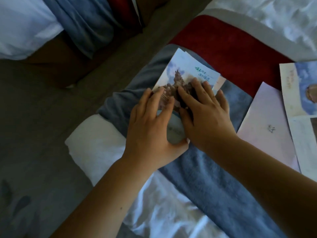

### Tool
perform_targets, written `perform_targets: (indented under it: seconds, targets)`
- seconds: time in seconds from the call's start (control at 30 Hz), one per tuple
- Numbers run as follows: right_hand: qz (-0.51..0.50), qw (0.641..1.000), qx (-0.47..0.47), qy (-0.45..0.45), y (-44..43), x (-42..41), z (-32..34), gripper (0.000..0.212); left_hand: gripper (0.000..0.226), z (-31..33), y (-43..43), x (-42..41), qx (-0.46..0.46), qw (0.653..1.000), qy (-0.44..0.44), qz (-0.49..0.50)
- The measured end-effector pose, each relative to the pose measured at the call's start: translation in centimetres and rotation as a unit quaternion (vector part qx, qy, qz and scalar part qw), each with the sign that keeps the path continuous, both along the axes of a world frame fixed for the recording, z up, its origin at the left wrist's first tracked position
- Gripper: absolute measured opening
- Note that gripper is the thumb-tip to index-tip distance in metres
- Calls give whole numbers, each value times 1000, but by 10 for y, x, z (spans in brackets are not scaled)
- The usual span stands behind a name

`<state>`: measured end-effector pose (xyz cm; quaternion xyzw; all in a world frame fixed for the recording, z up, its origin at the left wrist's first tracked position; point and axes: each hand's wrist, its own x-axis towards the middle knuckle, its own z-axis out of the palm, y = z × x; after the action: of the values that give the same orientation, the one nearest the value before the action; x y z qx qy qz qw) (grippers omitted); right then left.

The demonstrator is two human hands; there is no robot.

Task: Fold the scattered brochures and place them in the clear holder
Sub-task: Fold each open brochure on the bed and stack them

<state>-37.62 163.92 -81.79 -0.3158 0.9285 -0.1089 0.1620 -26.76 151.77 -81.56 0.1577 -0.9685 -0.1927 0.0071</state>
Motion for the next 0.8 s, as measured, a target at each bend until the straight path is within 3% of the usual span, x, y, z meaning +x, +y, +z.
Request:
perform_targets:
  seconds: [0.23,0.33,0.43,0.8]
  targets:
    - [-18,999,-34,22,-4,-7,4,47,93,-7,4,2,12,1000,-19,-6]
    - [4,999,-47,17,-7,-15,7,50,95,-3,1,1,-33,998,-44,-29]
    - [42,999,-15,1,-10,-19,6,55,96,3,3,1,-70,995,-66,-40]
    - [70,996,50,-25,-11,-26,-19,62,85,-16,6,1,-13,994,-107,-22]
